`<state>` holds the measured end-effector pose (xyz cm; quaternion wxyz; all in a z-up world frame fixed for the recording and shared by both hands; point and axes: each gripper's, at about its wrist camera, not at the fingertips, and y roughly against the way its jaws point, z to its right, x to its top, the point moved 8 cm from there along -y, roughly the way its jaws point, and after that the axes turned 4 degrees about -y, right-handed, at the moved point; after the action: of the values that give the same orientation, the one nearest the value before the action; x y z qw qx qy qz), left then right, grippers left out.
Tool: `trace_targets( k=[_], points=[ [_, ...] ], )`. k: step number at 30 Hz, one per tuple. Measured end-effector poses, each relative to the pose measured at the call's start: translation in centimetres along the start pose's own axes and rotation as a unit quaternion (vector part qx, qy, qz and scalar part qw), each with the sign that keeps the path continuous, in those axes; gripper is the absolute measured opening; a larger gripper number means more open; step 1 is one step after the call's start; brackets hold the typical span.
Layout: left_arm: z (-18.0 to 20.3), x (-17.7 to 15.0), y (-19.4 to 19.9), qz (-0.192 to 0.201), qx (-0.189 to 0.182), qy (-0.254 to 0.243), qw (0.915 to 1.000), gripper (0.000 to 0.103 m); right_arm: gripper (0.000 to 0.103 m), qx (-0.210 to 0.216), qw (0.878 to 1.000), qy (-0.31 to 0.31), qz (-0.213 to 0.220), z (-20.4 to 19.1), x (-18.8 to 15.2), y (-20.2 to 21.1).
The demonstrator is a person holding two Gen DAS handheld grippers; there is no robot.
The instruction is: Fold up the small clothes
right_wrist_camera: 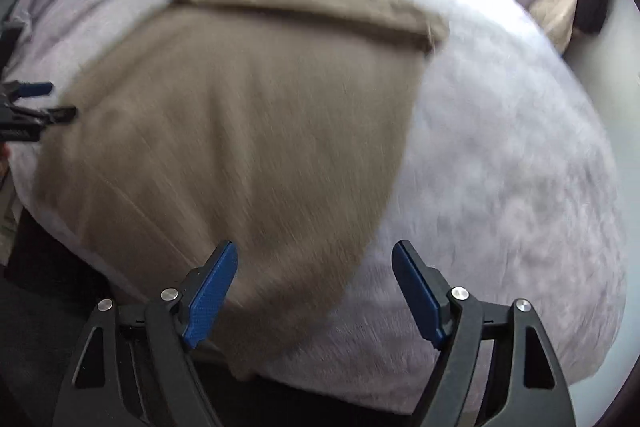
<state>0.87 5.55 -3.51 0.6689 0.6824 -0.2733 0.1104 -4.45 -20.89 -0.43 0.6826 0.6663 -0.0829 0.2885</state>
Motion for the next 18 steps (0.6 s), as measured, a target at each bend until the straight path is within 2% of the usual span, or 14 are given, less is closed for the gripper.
trace_targets(
  k=[2,3,6,8,11,14,16,18],
  points=[
    [2.3,0.7,0.1,0.009,-0.032,-0.014,0.9993,0.103,0.083,0.028,0.999,0.027,0.032,-3.2,2.1,0.5],
    [3.1,0.5,0.0,0.006,-0.038,-0.020,0.9991,0.103,0.083,0.037,0.998,0.043,0.033,-4.7,2.6,0.1],
    [4.7,-0.4,-2.2,-0.017,-0.013,-0.042,0.9989,0.103,0.083,0.049,0.994,0.093,0.022,-9.2,3.7,-2.9],
    [4.7,-2.2,-3.2,-0.027,0.005,-0.052,0.9982,0.103,0.082,0.034,0.993,0.112,0.000,-10.5,3.0,-5.4],
    [3.2,-3.8,-2.7,-0.025,-0.004,-0.031,0.9992,0.103,0.083,0.062,0.993,0.096,0.013,-9.0,1.8,-5.5],
    [2.4,-5.2,-2.4,-0.024,-0.010,-0.023,0.9994,0.103,0.084,0.079,0.994,0.074,-0.001,-5.6,-0.8,-4.9],
    [2.3,-5.8,-2.1,-0.024,-0.003,-0.026,0.9994,0.103,0.084,0.074,0.994,0.077,-0.005,-4.4,-2.4,-4.7],
    [2.3,-6.0,-1.5,-0.036,0.005,-0.013,0.9993,0.103,0.084,0.051,0.994,0.094,-0.013,-4.0,-3.6,-3.9]
  ],
)
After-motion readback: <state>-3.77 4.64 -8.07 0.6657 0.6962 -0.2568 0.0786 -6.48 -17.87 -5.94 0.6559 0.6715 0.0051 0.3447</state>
